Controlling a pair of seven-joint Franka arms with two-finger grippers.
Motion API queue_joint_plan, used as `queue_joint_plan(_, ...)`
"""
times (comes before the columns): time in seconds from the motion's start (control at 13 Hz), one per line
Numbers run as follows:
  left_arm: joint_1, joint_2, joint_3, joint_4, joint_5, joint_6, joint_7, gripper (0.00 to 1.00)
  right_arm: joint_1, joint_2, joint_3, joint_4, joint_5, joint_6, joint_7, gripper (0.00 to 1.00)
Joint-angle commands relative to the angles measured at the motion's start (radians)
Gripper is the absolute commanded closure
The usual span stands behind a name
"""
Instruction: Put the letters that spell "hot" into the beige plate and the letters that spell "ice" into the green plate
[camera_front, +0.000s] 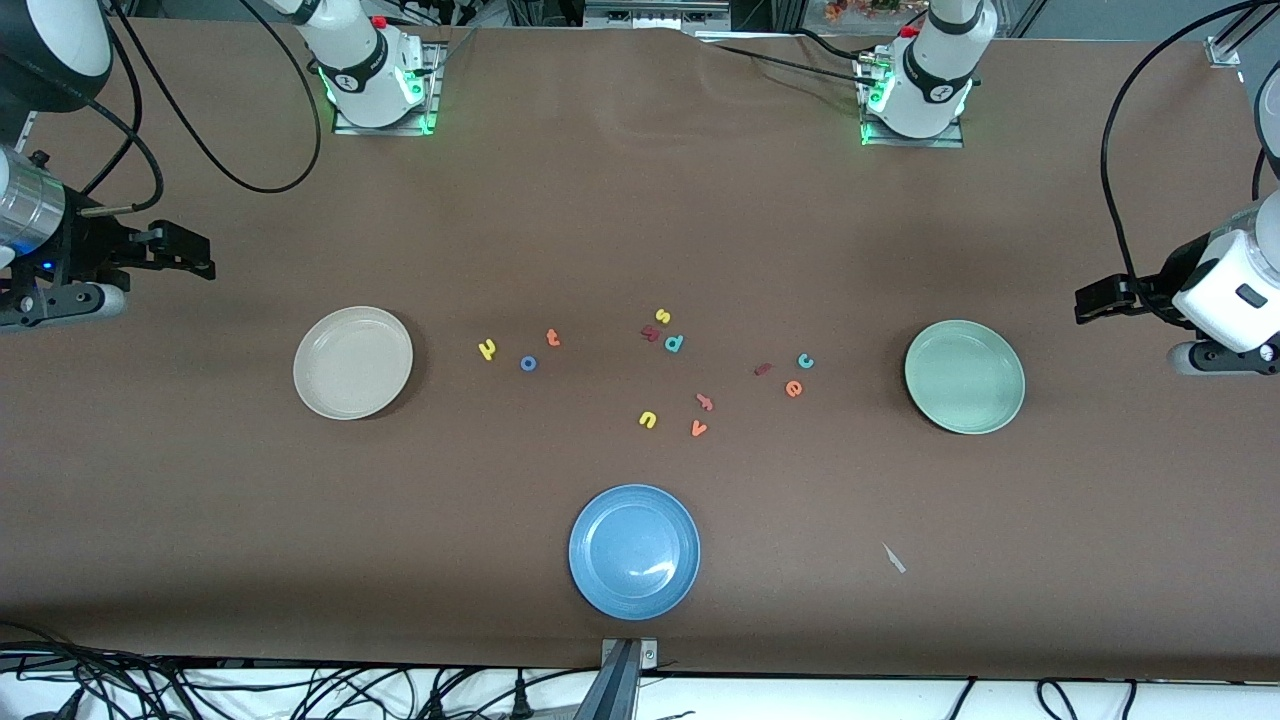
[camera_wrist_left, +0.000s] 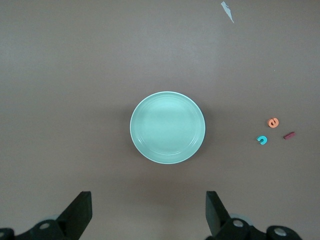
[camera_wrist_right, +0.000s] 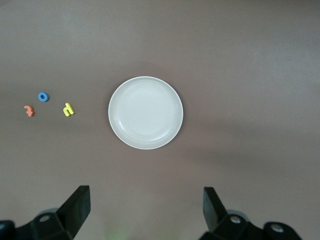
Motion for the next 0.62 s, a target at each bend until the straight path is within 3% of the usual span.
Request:
queue_joint_plan(0.0,-0.004,-0.004,0.004,0.0,-0.03,0.001,-0.005,0.0,-0.006,-0.005,-0.001,-0.005,0.005,-0.006,-0.023,0.0)
queue_joint_plan(0.54,-0.022,-0.001,0.004,0.0,-0.031,0.003,-0.008,0.0,-0.007,-0.006,-0.001,-0.007,0.005,-0.006,-0.023,0.0)
